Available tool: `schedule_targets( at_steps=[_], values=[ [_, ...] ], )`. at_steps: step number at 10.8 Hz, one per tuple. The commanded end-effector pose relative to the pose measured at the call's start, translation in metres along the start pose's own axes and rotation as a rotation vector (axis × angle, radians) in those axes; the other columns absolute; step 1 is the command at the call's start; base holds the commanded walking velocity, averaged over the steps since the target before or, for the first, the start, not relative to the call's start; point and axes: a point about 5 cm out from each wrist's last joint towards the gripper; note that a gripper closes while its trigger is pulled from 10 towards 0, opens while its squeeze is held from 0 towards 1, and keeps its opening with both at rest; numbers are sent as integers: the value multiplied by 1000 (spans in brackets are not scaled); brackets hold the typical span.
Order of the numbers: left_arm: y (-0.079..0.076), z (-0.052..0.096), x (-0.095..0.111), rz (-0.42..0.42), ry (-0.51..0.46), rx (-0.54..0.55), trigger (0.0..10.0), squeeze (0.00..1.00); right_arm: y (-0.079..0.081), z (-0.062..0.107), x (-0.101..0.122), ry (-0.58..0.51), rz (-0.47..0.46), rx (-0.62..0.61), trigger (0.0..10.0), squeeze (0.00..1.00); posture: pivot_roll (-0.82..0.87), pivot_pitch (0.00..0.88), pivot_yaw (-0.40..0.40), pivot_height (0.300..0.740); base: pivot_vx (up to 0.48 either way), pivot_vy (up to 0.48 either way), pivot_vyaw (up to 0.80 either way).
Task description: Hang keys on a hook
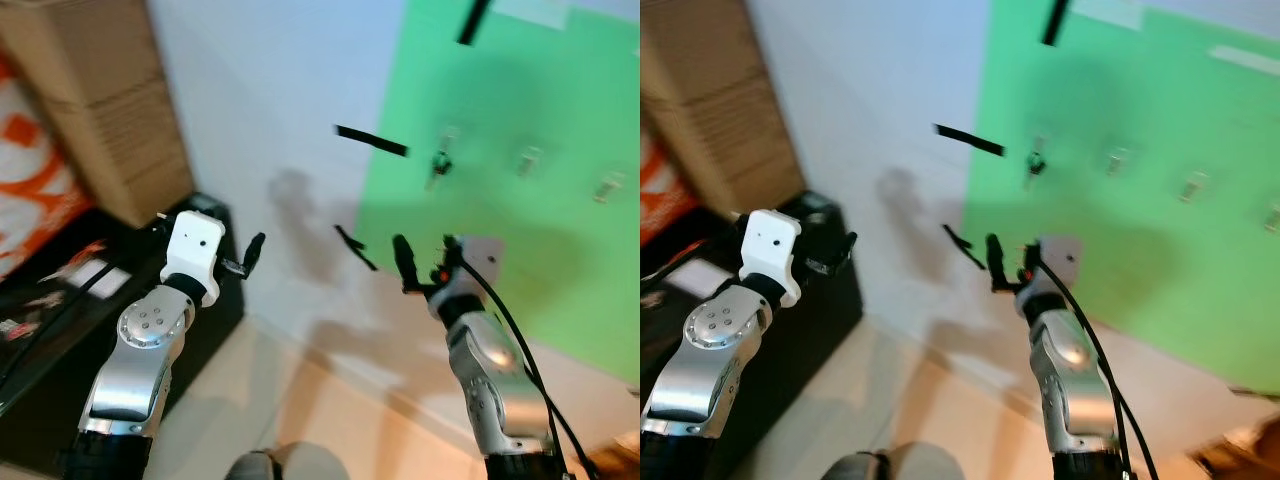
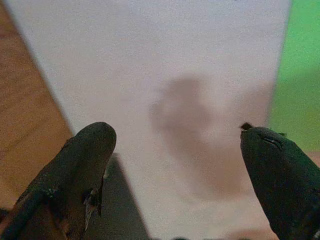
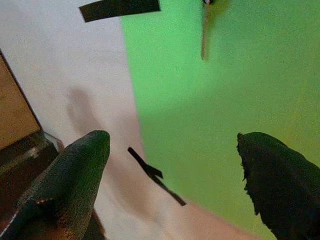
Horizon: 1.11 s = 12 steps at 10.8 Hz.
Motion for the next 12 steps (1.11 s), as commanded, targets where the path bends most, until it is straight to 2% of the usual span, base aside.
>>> schedule_targets(
  at_steps=[1,4,6,7,9,12],
  values=[
    [-2,-3,3,-22,-11,-18,10000,0,-8,3,5,-11,-20,-52,10000,1000,1,0,0,740,0,0,800],
    [-3,-8,3,-1,-21,-36,10000,0,-8,9,8,-41,6,-61,10000,1000,-30,0,56,740,0,0,800],
    [-1,-10,-4,-25,-4,-9,10000,0,-12,11,6,-32,19,-109,10000,1000,-51,0,84,740,0,0,800],
    [0,-10,-7,-26,6,1,10000,0,-14,11,8,-35,83,-121,10000,1000,-58,0,86,740,0,0,800],
    [-1,-9,-8,-8,8,2,10000,0,-16,10,9,-34,74,-138,10000,1000,-41,0,63,740,0,0,800],
    [0,-6,-12,12,18,22,10000,0,-17,6,9,-44,134,-129,10000,1000,-21,0,32,740,0,0,763]
  ],
)
Point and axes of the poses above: a point about 5 cm out from each wrist's last joint towards the gripper, its own z axis pointing back from the gripper into the wrist, its own x axis along the axis of the wrist's last joint, y = z × x, and after that the axes turned 10 degrees about -z, right-handed
